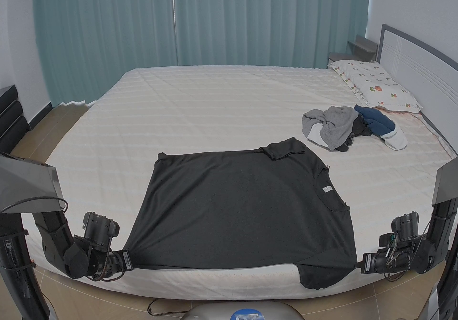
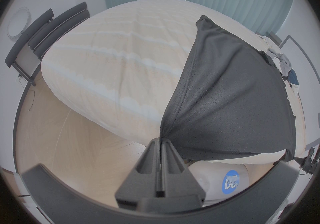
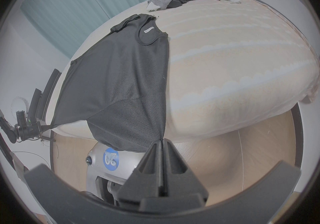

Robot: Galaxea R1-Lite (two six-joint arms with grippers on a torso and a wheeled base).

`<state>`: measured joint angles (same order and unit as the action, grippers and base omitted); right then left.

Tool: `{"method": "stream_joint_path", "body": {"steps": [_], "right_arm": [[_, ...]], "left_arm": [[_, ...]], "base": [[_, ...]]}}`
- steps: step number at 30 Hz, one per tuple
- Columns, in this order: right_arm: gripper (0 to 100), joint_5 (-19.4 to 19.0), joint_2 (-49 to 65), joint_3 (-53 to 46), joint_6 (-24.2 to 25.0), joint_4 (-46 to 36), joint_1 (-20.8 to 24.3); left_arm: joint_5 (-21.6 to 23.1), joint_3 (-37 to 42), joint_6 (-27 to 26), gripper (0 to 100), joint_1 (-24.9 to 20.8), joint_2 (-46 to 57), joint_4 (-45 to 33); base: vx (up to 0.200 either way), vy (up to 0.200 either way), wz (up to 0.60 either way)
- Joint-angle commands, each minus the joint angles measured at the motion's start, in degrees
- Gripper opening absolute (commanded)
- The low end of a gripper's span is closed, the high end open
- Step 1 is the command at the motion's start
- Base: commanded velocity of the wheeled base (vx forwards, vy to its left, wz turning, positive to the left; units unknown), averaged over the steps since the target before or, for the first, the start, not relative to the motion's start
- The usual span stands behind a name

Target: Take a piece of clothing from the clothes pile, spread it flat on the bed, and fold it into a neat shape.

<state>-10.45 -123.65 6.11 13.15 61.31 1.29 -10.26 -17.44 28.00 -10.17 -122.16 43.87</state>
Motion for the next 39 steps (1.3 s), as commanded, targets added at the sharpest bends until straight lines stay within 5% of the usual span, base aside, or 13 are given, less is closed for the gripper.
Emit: {"method": "stream_joint_path", "body": {"steps": [1,19,20,22,23,30,39], "right_arm": [[0,-0.01,-0.10,0.04,0.03,0.13,-0.06],[0,-0.01,-1.77,1.10,0.47,1.01,-0.15],[0,-0.01,-1.86,1.63,0.56,1.01,-0.15],[0,-0.01,-1.95,2.07,0.82,1.01,-0.24],[100,-0.10,-1.51,2.07,1.00,1.01,-0.33],[100,0.16,0.34,2.15,1.35,2.68,-0.94],[100,1.39,6.40,3.47,8.64,5.40,-0.85]], "left_arm": [[-0.11,0.92,-0.05,0,-0.12,0.96,-0.02],[0.07,0.66,0.30,0,-1.26,-0.53,0.69],[0.24,0.48,0.30,100,-1.26,-0.36,0.77],[0.24,0.31,0.39,100,-1.26,-0.53,0.77],[0.24,0.31,0.39,100,-1.26,-0.45,0.77],[0.24,0.13,0.65,100,-1.17,2.28,2.88],[1.12,-0.66,1.35,100,-0.38,5.97,4.82]], "base": [[0.000,0.000,0.00],[0.000,0.000,0.00],[0.000,0.000,0.00],[0.000,0.000,0.00],[0.000,0.000,0.00],[0.000,0.000,0.00],[0.000,0.000,0.00]]}}
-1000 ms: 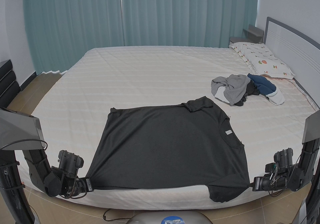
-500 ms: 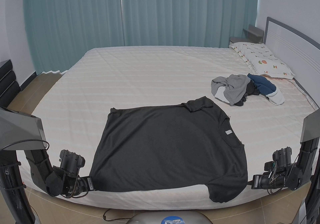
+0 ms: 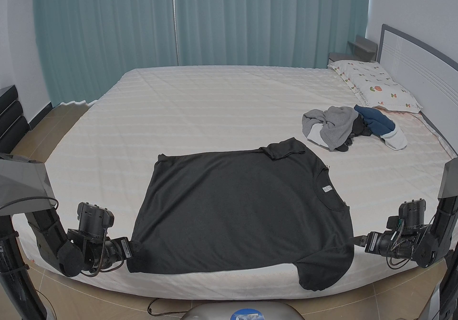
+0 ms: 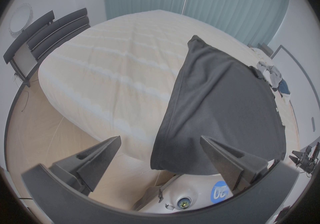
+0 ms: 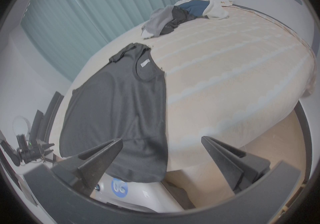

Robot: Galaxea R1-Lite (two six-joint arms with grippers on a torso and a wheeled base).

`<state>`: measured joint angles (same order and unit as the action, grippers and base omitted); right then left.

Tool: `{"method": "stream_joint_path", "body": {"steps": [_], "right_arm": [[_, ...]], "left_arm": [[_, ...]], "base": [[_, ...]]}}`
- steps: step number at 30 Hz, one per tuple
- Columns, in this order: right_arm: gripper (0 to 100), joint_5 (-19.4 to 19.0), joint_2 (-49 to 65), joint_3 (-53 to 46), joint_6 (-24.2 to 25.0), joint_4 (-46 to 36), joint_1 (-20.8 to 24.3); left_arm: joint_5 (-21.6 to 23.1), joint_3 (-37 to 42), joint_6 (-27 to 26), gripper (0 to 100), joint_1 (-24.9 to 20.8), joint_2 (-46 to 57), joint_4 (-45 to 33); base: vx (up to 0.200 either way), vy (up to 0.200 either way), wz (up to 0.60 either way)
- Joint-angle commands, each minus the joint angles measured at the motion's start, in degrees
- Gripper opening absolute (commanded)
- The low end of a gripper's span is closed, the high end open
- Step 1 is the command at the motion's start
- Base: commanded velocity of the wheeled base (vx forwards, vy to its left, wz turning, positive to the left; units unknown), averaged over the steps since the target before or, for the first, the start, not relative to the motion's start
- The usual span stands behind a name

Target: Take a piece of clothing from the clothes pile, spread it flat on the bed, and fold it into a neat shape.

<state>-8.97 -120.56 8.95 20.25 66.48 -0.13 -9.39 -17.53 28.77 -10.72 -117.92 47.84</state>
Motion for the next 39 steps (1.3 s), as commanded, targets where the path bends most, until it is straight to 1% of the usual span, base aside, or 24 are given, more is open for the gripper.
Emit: {"method": "stream_joint_path", "body": {"steps": [1,2,4,5,10,11,14,15,17,19,30,39], "right_arm": [[100,-0.08,3.49,0.81,2.52,0.41,0.93],[100,-0.08,3.58,1.07,3.13,0.41,1.28],[100,0.01,3.49,1.86,5.59,0.41,2.33],[100,-0.08,3.49,2.04,6.38,0.41,2.33],[100,-0.61,2.79,3.18,10.16,0.76,3.56],[100,-0.61,2.79,3.71,11.57,0.85,4.00],[100,-0.70,2.88,4.15,14.20,0.76,4.35],[100,-0.78,2.88,4.15,14.38,0.76,4.35],[100,-1.31,2.62,4.06,14.91,0.67,4.88],[100,-1.40,2.18,3.97,14.91,0.67,5.06],[100,-1.40,1.21,3.44,14.82,0.67,5.67],[100,-1.40,0.24,3.80,15.00,0.76,6.02]], "left_arm": [[0.25,-1.01,1.82,100,0.17,1.64,1.29],[0.33,-1.37,2.78,100,0.17,1.64,1.47],[0.33,-3.21,6.47,100,0.34,1.38,1.47],[0.25,-3.65,7.00,100,0.61,1.46,1.38],[0.60,-4.00,7.27,100,1.05,1.46,1.03],[0.69,-4.00,7.35,100,1.05,1.11,1.03],[1.74,-4.09,7.35,100,1.14,0.94,1.29],[1.83,-4.00,7.35,100,1.14,0.94,1.29],[3.50,-3.65,7.35,100,1.05,0.94,1.73],[4.20,-3.83,7.35,100,1.14,1.03,1.73],[4.64,-3.65,7.62,100,1.05,1.03,1.65],[4.99,-4.18,7.79,100,1.14,0.06,1.47]], "base": [[0.000,0.000,0.00],[0.000,0.000,0.00],[0.100,0.000,0.00],[0.200,0.000,0.00],[0.200,0.000,0.00],[0.200,0.000,0.00],[0.200,0.000,0.00],[0.200,0.000,0.00],[0.000,0.000,0.00],[0.000,0.000,0.00],[0.000,0.000,0.00],[0.000,0.200,0.00]]}}
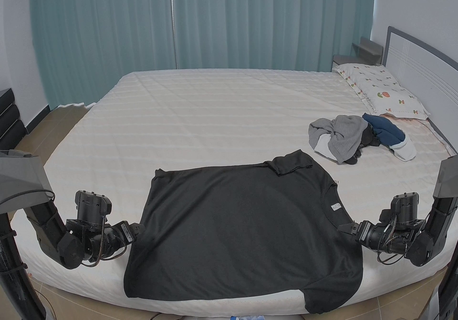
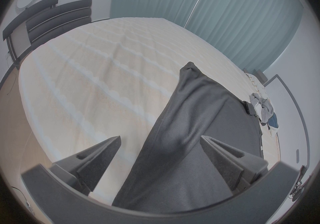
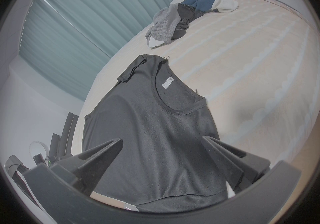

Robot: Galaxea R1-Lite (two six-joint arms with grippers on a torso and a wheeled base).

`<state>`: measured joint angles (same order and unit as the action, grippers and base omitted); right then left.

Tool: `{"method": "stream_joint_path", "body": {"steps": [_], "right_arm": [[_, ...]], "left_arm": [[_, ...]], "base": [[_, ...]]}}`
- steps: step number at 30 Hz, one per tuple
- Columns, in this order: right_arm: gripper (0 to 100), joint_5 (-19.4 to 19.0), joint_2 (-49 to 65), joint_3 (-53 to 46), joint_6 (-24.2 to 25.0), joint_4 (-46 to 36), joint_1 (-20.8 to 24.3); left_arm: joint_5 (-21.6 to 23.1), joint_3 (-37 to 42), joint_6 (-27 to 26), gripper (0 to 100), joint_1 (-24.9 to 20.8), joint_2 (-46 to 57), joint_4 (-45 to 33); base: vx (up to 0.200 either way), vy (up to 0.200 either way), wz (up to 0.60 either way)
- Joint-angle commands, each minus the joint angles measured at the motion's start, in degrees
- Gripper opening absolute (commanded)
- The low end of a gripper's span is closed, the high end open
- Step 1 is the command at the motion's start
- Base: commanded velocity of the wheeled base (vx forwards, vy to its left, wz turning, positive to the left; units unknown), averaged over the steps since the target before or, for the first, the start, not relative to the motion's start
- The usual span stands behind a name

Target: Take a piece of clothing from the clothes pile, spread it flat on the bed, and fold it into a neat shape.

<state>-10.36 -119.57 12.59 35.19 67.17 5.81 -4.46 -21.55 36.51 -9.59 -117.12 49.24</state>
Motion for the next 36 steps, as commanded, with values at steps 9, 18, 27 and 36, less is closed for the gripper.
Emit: {"method": "stream_joint_path", "body": {"steps": [9,18,27,36], "right_arm": [[100,-0.01,-2.95,3.14,5.32,0.15,0.60],[100,-0.62,-4.36,5.42,17.19,3.76,2.89],[100,-4.58,-6.21,5.25,19.12,5.43,2.45],[100,-8.80,-10.16,3.84,19.30,10.96,1.57]], "left_arm": [[0.68,-3.94,4.71,100,0.01,-2.06,0.07],[0.95,-20.28,8.14,100,0.10,-4.17,-7.58],[1.91,-44.98,8.23,100,0.98,-13.75,-21.55],[2.70,-72.84,15.43,100,-0.34,-30.01,-30.87]], "base": [[0.000,0.000,0.00],[0.000,0.000,0.00],[0.000,0.000,0.00],[0.000,0.000,0.00]]}}
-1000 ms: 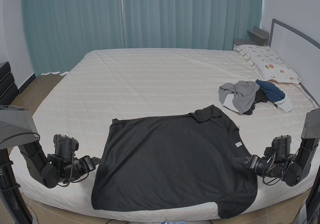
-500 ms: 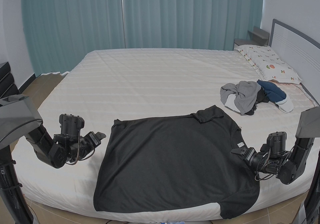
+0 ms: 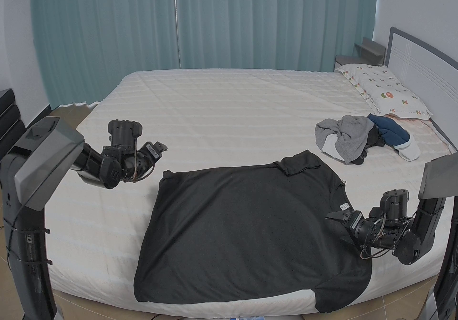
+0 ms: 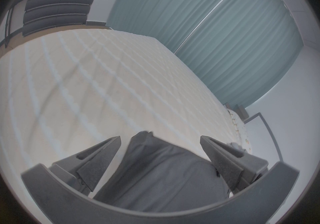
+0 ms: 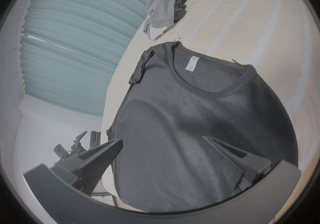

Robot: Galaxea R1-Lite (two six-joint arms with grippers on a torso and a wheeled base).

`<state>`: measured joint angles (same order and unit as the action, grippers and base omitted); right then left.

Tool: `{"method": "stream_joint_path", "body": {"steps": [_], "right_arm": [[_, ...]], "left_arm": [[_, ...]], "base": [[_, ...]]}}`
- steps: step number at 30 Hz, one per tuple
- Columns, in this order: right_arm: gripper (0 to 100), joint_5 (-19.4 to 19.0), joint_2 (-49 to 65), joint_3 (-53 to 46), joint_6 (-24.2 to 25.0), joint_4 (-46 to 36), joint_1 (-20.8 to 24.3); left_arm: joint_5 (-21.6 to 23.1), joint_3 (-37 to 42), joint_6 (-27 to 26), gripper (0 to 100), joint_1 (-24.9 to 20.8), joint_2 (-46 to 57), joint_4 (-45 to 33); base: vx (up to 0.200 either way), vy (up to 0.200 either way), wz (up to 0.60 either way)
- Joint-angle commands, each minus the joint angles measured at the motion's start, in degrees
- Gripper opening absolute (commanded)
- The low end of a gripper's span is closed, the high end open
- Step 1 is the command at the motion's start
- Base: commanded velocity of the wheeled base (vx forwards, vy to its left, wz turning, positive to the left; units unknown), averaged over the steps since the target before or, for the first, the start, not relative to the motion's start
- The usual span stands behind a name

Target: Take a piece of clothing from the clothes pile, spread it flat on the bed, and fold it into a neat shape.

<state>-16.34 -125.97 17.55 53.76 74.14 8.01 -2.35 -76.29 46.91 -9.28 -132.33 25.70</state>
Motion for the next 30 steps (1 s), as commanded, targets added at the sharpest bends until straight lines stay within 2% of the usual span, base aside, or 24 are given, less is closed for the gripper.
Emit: {"method": "stream_joint_path", "body": {"steps": [1,21,22,30], "right_arm": [[100,-2.91,-4.20,-1.47,0.73,4.78,-0.63],[100,-2.82,-4.99,-2.00,0.56,6.10,-0.10],[100,-2.82,-4.99,-2.00,0.56,6.10,-0.10],[100,-2.82,-5.08,-2.00,0.56,6.10,-0.10]], "left_arm": [[0.24,-19.42,5.21,100,-0.65,-16.29,-7.68],[-0.02,-23.38,5.12,100,-1.01,-19.90,-7.24],[-0.02,-23.64,5.12,0,-0.92,-19.90,-7.33],[-0.28,-23.99,5.03,0,0.31,-19.90,-7.15]], "base": [[0.000,0.000,0.00],[0.000,0.000,0.00],[0.000,0.000,0.00],[0.000,0.000,0.00]]}}
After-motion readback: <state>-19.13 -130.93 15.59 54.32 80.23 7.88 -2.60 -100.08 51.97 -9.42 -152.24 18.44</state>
